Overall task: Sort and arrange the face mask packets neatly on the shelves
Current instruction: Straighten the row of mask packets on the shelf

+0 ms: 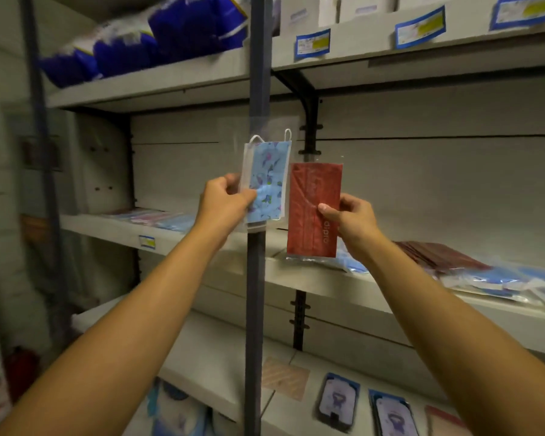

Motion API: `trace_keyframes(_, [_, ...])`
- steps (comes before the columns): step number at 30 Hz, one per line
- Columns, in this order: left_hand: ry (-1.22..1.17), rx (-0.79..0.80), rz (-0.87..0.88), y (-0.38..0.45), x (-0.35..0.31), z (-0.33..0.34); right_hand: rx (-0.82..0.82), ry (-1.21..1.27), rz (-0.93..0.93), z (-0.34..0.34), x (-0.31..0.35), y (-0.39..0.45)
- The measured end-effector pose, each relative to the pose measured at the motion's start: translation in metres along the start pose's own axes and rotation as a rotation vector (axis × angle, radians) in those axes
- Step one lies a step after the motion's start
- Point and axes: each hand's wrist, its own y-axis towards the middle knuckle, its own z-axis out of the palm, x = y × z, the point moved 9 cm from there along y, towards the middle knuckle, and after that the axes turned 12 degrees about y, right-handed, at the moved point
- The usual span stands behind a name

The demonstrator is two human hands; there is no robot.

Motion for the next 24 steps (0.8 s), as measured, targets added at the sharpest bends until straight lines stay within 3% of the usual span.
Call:
trace_keyframes(13, [0.040, -0.130, -0.095, 0.008, 0.062, -0.161, 0.173, -0.015, 0.036, 0.159, -0.025, -0.012])
trace_keyframes(24, [0.151, -0.130, -0.203, 0.029, 0.134, -0.275, 0.182, 0.052, 0.124, 0.282, -0.087, -0.012])
